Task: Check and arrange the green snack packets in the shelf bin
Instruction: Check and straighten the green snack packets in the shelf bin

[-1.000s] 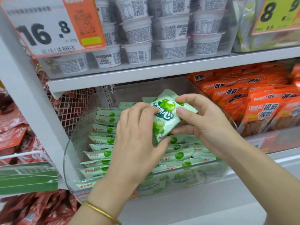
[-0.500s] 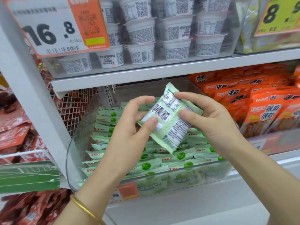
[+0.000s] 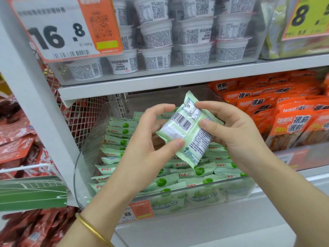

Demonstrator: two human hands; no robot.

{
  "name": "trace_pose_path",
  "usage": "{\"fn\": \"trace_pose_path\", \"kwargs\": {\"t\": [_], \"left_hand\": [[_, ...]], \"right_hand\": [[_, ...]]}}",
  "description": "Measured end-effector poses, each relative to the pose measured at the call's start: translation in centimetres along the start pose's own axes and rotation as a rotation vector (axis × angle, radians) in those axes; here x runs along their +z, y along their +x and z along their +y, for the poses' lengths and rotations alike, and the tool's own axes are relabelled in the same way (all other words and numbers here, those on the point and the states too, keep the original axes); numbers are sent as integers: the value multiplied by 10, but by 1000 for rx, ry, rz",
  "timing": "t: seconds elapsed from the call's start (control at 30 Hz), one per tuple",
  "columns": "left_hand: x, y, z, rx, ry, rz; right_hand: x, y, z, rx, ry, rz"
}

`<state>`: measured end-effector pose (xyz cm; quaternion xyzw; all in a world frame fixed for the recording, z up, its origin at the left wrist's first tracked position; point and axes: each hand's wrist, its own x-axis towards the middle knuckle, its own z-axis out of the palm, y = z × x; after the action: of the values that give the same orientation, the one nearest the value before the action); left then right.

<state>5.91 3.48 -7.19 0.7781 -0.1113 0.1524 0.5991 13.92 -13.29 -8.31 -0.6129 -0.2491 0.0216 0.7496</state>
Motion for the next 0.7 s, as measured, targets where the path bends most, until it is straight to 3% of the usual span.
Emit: {"fn": "trace_pose_path", "kwargs": {"t": [0.13, 0.33, 0.4, 0.5, 0.6, 0.7], "left_hand": [[4, 2, 0, -69, -55, 91], [-3, 14, -21, -465, -247, 342], [-5, 19, -20, -527, -308, 333], [-3, 26, -20, -582, -280, 272], [-2, 33, -20, -620, -317, 241], [-4, 42, -20, -551, -314, 305]], "right_hand": [[-2, 1, 4, 13, -41, 20], [-1, 1, -2, 153, 89, -43], [-1, 1, 0, 124, -60, -40], [-1, 3, 4, -72, -397, -67], [-2, 12, 6, -173, -549, -119], [-10, 25, 10, -384, -818, -5]]}}
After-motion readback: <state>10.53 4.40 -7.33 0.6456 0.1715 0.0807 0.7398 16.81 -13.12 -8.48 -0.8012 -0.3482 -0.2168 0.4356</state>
